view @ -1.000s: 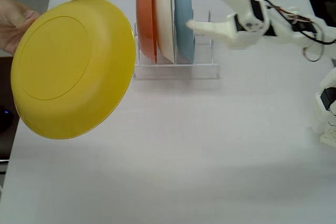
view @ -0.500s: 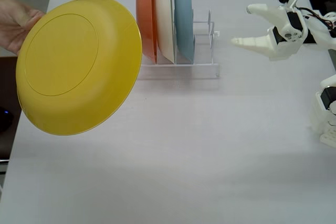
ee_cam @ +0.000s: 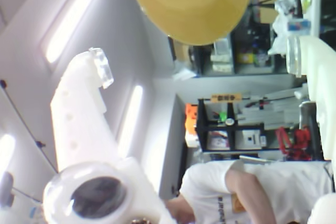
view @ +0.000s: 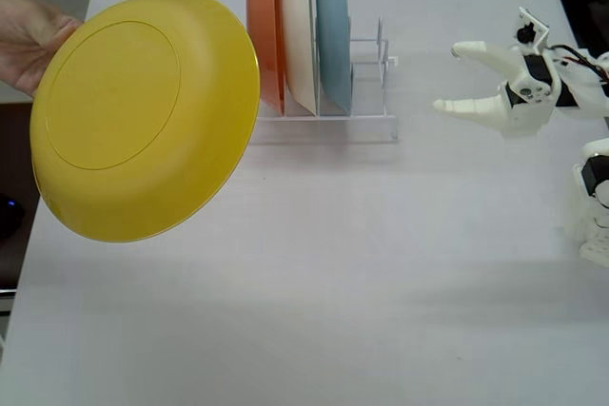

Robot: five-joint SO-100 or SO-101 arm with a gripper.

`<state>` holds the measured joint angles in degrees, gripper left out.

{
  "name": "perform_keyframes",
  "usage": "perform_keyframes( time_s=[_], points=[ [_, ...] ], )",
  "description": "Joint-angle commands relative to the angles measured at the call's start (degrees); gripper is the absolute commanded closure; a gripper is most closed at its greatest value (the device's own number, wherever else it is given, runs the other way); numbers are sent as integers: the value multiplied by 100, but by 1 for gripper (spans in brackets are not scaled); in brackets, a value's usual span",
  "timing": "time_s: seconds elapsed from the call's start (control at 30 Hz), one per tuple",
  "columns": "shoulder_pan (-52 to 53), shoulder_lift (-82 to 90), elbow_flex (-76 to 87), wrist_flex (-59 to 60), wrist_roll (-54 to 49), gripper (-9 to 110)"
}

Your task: Please take one of the plates.

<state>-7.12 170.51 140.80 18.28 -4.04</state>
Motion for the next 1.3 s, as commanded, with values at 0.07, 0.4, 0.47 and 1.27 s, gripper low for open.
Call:
perform_keyframes(
  time_s=[0.07,0.4,0.47,1.27],
  points=[
    [-9,809,545,123,88,59],
    [-9,1749,1538,229,167,60],
    [-9,1854,1696,229,158,60],
    [18,1890,3419,149,466,69]
  ],
)
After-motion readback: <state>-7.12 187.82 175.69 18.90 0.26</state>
